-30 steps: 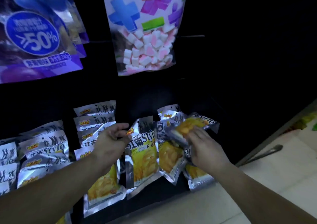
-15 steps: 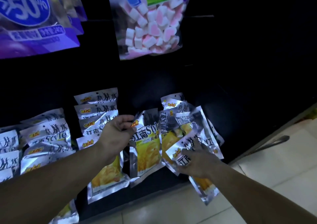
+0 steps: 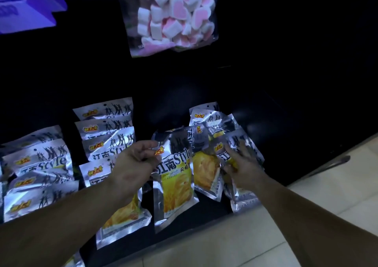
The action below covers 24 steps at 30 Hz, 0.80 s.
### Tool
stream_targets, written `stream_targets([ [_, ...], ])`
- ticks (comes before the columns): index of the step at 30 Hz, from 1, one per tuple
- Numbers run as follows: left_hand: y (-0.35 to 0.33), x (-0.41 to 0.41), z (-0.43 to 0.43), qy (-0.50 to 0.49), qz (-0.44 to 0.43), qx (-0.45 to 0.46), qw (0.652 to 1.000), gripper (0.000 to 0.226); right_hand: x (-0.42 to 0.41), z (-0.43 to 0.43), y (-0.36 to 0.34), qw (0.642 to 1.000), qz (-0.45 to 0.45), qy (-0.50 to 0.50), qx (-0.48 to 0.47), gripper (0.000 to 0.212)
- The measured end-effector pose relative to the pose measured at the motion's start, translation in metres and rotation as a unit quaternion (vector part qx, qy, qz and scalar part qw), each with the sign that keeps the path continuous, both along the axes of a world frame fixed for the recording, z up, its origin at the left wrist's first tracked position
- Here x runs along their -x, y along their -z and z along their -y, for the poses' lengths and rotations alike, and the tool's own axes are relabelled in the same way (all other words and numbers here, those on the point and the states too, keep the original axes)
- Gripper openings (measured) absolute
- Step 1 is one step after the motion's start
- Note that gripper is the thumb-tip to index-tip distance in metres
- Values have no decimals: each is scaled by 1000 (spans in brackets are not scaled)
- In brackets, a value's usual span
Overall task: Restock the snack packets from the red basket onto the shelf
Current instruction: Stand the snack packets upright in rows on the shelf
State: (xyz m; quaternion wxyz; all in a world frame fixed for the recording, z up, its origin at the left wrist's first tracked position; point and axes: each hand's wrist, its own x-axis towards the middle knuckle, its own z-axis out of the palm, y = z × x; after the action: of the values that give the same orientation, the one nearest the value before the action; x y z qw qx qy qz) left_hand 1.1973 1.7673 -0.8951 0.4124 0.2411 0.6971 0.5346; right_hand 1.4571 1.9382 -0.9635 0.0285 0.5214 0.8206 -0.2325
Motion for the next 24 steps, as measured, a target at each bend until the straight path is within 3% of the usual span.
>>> stream_targets([
  [3,0,-5,0,18,-1,0,1000,31,-3,7,-8,998,-57,8,17,70],
  [8,0,-5,3,30,-9,-4,999,29,-5,22,-20,998,-58,2,0,68],
  [12,-3,-4,6,30,-19,-3,999,31,6,36,-35,989,-140,42,4,54],
  [14,-11,-1,5,36,-5,-1,999,32,22,51,-52,965,-244,45,81,53],
  [16,-20,2,4,57,21,7,998,34,39,65,-63,913,-333,46,232,72],
  [18,-28,4,3,81,60,0,995,37,51,74,-65,871,-372,45,317,92],
  [20,-32,10,3,86,79,-7,993,42,61,81,-65,850,-418,65,314,102],
  [24,-32,22,6,18,26,5,999,59,70,90,-70,849,-456,110,245,94],
])
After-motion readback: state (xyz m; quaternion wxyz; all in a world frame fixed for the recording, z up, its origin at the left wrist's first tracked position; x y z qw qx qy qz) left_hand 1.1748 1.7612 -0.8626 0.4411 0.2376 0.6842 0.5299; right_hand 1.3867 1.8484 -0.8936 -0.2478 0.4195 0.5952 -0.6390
